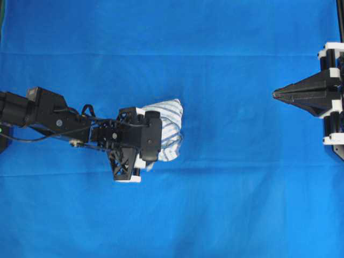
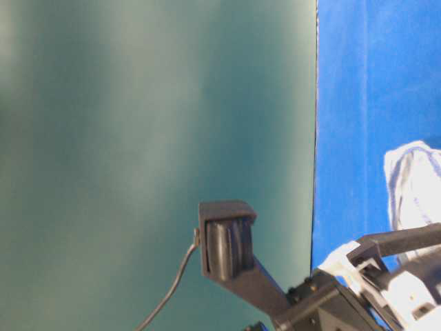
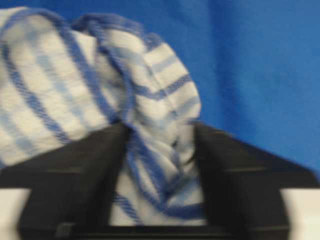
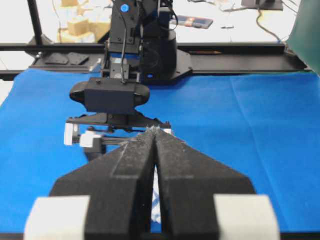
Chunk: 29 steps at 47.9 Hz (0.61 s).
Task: Hand over the towel.
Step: 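Reach the left gripper to the striped towel and grasp it, then lift the towel with the left gripper toward the table center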
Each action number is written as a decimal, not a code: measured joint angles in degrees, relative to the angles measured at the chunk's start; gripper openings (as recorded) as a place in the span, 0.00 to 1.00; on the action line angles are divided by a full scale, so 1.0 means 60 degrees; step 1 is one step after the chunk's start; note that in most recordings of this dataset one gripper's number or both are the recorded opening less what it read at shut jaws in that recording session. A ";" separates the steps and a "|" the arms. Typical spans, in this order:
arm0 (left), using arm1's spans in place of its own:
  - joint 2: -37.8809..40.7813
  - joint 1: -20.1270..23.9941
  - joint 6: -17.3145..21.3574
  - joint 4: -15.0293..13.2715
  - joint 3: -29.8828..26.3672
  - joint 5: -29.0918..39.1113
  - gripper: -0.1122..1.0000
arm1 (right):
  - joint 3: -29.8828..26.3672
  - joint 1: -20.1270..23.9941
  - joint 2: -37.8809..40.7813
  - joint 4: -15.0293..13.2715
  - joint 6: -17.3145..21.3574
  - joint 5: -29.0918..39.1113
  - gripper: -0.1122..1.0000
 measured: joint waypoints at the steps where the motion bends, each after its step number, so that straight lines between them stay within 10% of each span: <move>1: 0.0000 0.0029 0.0000 0.0000 -0.0015 0.0015 0.26 | 0.0000 0.0000 0.0000 0.0000 0.0000 0.0000 0.10; 29: -0.3633 -0.0322 0.0293 0.0015 -0.0894 0.0337 0.16 | -0.0234 0.0000 0.0000 -0.0190 -0.0059 0.0249 0.10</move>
